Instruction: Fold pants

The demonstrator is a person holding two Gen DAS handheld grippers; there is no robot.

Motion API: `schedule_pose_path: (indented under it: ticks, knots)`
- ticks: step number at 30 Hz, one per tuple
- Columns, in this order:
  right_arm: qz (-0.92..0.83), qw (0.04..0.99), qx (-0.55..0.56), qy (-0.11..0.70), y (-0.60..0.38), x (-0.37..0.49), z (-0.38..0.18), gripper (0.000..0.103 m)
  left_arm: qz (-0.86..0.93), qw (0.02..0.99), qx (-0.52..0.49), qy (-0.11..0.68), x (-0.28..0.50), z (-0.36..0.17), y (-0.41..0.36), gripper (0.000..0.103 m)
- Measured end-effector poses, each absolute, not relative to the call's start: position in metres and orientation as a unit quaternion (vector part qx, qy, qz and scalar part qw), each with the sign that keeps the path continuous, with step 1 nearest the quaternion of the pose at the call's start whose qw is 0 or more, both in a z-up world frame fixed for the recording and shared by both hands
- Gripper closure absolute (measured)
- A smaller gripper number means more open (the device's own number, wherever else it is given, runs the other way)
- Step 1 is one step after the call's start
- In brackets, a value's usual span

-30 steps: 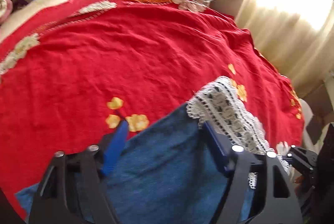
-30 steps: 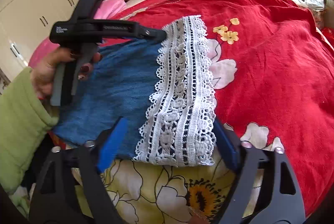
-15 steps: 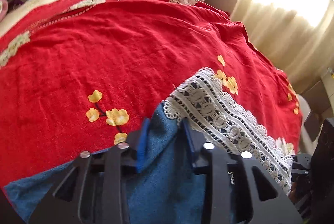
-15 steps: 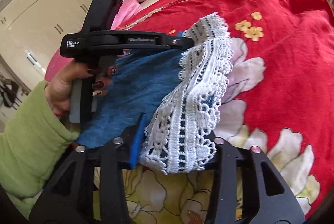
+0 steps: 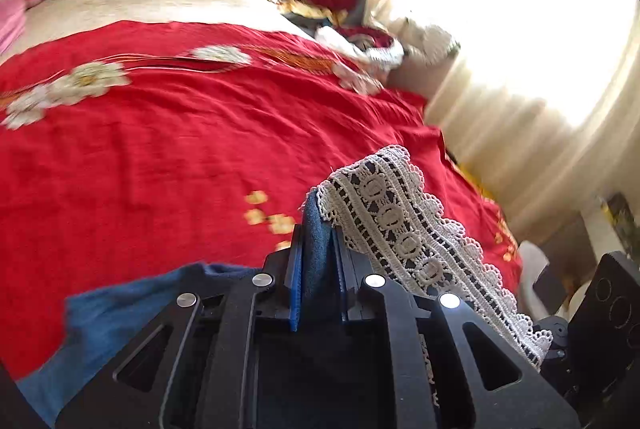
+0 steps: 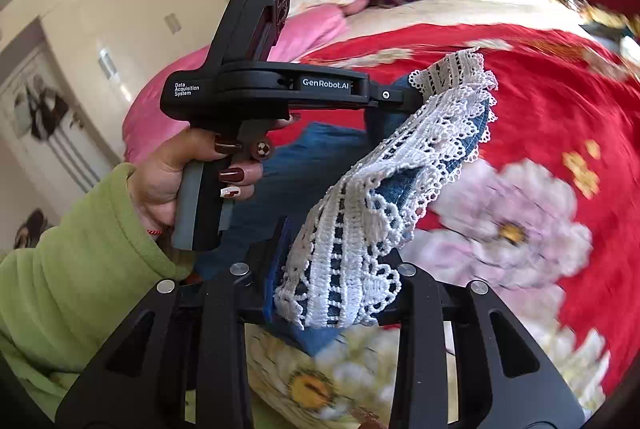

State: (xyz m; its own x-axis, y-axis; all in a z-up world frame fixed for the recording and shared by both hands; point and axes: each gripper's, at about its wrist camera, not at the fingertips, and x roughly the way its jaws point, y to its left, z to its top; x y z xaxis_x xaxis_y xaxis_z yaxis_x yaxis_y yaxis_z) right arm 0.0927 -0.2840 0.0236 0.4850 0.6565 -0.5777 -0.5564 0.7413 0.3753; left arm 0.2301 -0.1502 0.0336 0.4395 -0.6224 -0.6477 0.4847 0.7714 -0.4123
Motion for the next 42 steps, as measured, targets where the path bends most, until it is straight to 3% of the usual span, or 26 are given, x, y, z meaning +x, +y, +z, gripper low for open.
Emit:
schedule_pose_path:
  ticks: [7, 9, 11, 16, 19, 20, 23, 29, 34, 42]
  knots:
    - [0.380, 0.839, 0.007, 0.389, -0.223, 0.100, 0.014, 0.077, -0.273, 0.852, -0.118, 0.430, 0.218, 0.006, -0.084, 0.088]
    - [0.384, 0.835, -0.012, 0.393, -0.204, 0.101, 0.012, 0.077, -0.257, 0.853, -0.155, 0.427, 0.216, 0.001, -0.057, 0.083]
    - [0.388, 0.834, -0.034, 0.391, -0.188, 0.098, 0.014, 0.077, -0.243, 0.855, -0.199, 0.412, 0.210, 0.003, -0.028, 0.065]
    - [0.408, 0.821, -0.089, 0.388, -0.151, 0.085, 0.011, 0.077, -0.180, 0.870, -0.289, 0.356, 0.187, 0.012, 0.053, 0.060]
    - [0.421, 0.806, -0.131, 0.394, -0.129, 0.078, 0.002, 0.076, -0.169, 0.866, -0.329, 0.335, 0.172, 0.005, 0.081, 0.052]
    - [0.427, 0.800, -0.140, 0.397, -0.122, 0.077, -0.001, 0.075, -0.168, 0.864, -0.335, 0.336, 0.169, 0.002, 0.083, 0.051]
    - [0.444, 0.790, -0.151, 0.395, -0.112, 0.070, -0.001, 0.060, -0.163, 0.862, -0.330, 0.348, 0.170, -0.004, 0.078, 0.050]
    - [0.453, 0.802, -0.135, 0.364, -0.129, 0.073, 0.028, 0.047, -0.167, 0.865, -0.302, 0.364, 0.170, -0.006, 0.064, 0.038]
    - [0.381, 0.848, -0.100, 0.355, -0.173, 0.116, 0.043, 0.046, -0.152, 0.866, -0.278, 0.387, 0.170, -0.018, 0.063, 0.038]
    - [0.299, 0.856, 0.018, 0.422, -0.233, 0.224, 0.024, 0.045, -0.154, 0.858, -0.265, 0.413, 0.177, -0.026, 0.052, 0.038]
